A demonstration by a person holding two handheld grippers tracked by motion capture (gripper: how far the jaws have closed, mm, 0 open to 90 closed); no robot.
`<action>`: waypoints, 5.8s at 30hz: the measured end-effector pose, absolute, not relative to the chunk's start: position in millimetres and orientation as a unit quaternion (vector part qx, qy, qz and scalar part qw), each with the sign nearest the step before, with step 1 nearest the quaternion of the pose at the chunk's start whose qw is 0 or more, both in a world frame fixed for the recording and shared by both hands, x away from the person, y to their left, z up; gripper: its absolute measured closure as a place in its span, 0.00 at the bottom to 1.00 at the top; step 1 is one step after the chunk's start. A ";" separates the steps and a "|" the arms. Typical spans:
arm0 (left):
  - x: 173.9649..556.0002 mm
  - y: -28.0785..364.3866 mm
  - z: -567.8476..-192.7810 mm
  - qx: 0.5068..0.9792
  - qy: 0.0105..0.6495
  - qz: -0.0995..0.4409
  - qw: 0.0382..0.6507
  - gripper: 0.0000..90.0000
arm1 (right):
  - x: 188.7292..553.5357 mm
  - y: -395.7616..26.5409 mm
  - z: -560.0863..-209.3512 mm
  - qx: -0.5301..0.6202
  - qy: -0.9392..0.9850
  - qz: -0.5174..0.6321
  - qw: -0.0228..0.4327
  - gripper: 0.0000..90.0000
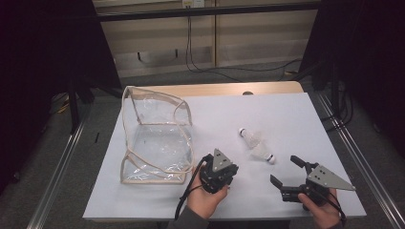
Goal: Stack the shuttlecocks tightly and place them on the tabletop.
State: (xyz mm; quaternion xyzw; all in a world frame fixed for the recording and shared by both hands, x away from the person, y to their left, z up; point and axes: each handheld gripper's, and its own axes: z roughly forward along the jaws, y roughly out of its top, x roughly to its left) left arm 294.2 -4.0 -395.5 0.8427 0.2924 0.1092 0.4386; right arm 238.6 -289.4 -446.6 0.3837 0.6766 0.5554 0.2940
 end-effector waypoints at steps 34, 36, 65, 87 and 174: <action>359.5 -26.8 -396.2 0.809 0.373 0.132 0.434 0.96 | 238.9 -290.8 -446.5 0.384 0.675 0.558 0.292 0.02; 363.2 -25.6 -396.5 0.808 0.376 0.139 0.432 0.96 | 239.0 -290.9 -446.6 0.386 0.675 0.557 0.292 0.02; 404.9 -25.2 -413.4 0.805 0.390 0.197 0.401 0.93 | 239.2 -290.8 -446.5 0.383 0.676 0.559 0.291 0.02; 401.2 -34.6 -419.2 0.823 0.362 0.147 0.412 0.78 | 240.0 -289.8 -447.3 0.381 0.677 0.560 0.287 0.02; 432.9 -25.2 -410.4 0.785 0.486 0.156 0.352 0.35 | 241.3 -289.3 -447.2 0.378 0.681 0.558 0.286 0.02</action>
